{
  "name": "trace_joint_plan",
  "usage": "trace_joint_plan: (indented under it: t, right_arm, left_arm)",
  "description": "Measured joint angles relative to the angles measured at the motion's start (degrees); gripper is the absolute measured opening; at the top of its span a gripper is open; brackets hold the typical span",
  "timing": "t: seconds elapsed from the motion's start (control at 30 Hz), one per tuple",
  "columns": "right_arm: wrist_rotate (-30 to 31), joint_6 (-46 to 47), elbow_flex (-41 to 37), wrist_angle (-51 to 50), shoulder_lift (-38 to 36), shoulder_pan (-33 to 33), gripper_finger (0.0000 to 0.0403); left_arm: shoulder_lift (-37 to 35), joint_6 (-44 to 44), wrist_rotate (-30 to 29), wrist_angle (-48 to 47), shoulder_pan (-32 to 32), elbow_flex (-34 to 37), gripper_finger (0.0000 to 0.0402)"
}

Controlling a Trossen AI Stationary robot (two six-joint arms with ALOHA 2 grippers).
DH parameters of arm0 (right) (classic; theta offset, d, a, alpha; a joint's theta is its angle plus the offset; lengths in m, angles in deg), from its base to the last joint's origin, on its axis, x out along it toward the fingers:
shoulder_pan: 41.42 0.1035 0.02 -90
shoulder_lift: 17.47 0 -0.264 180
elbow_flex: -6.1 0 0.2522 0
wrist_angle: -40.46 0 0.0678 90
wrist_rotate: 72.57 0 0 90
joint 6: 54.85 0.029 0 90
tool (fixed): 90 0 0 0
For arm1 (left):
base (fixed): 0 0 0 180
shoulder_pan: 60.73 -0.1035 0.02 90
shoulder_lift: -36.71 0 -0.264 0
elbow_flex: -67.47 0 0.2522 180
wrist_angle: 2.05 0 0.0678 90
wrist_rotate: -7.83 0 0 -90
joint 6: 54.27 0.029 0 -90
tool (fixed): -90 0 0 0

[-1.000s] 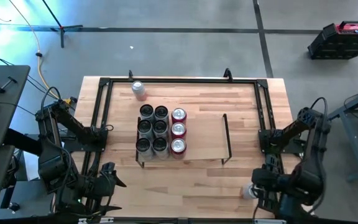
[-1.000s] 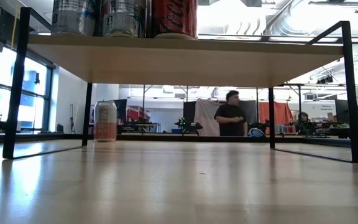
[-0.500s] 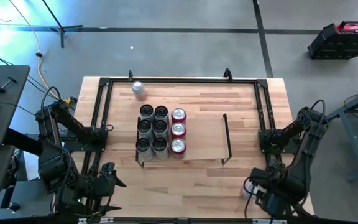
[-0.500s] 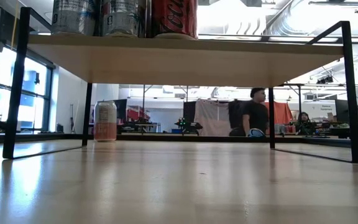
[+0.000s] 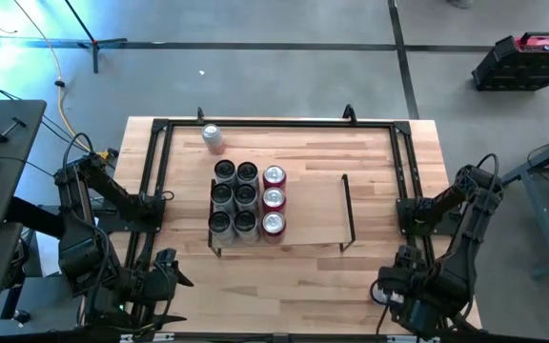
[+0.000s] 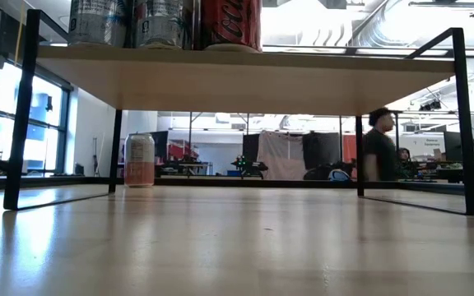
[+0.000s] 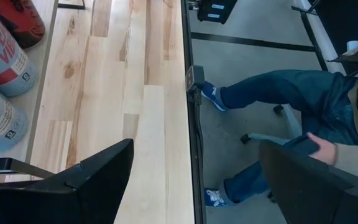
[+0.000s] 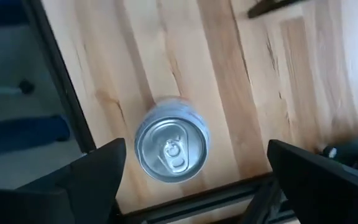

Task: Place canned beverage on shelf
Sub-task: Put the bottom orange white soda can on the shelf

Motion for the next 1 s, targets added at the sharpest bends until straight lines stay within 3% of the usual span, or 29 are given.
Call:
trace_joint_plan:
  t: [0.2,0.47,0.77,0.9,1.0]
  right_arm:
    - [0.91,-10.41,0.0,0.11,2.91,0.69,0.0378]
    - [-5.7,-10.23,0.0,1.74,3.96,-0.14,0.0378]
    - [-6.59,-10.21,-0.8,1.97,3.9,-0.17,0.0378]
    - [-11.12,-11.07,-3.73,2.05,3.92,-0.57,0.0378]
    - [-10.9,-11.67,-4.18,2.04,3.92,-1.08,0.0378]
  left_arm:
    - [0.0,0.01,-0.02,0.0,0.0,0.0,0.0335]
    - [0.0,0.0,-0.02,0.0,0.0,0.0,0.0335]
    - [0.0,0.0,-0.02,0.0,0.0,0.0,0.0335]
    - [0.0,0.0,-0.04,0.0,0.0,0.01,0.0335]
    - [0.0,0.02,-0.04,0.0,0.0,0.0,0.0335]
